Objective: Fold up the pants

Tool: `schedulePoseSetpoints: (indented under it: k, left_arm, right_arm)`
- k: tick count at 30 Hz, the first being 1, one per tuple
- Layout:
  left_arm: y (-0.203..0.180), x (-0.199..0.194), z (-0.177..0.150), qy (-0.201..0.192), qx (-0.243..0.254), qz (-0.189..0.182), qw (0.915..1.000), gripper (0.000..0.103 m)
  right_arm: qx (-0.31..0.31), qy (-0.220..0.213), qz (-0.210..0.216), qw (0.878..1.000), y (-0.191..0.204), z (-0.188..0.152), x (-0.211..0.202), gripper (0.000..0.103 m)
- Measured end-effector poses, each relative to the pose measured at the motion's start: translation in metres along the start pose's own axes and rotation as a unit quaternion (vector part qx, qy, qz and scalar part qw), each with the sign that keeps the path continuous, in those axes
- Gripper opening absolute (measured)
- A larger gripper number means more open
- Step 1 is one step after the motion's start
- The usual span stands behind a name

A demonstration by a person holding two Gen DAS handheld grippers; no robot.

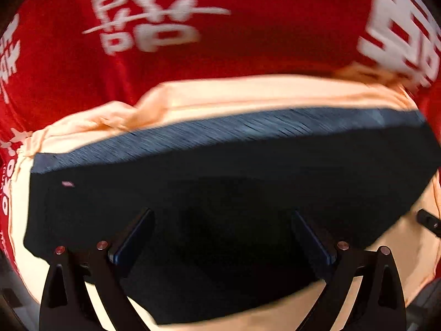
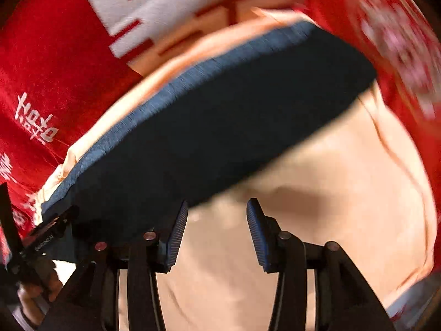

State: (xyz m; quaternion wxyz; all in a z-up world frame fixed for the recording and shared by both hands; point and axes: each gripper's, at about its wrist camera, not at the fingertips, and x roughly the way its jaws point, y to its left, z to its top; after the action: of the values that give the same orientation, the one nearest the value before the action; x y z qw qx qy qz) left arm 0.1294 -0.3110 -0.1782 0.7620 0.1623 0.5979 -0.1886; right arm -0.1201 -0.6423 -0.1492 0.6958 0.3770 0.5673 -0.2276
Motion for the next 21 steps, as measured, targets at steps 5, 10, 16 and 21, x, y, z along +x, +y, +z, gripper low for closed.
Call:
schedulePoseSetpoints:
  k: [5,10,16,21]
  left_arm:
    - [-0.049,0.0,-0.01,0.016,0.024,-0.006,0.9996,0.1]
    - [-0.075,0.002,-0.004,0.011,0.038,0.003,0.9992,0.1]
    - [-0.111,0.008,0.013,0.013,0.037,0.013,0.9992,0.1]
    - [-0.135,0.02,0.03,0.018,0.017,0.01,0.9996,0.1]
  right_arm:
    - [0.032,0.009,0.018,0.999,-0.031,-0.013,-0.001,0.049]
    - [0.063,-0.006,0.034,0.997,-0.059,-0.004,-0.009,0.049]
    - [0.09,-0.026,0.049,0.994,-0.088,0.024,-0.013,0.049]
    - [0.132,-0.034,0.085,0.987,-0.11,0.044,-0.005,0.049]
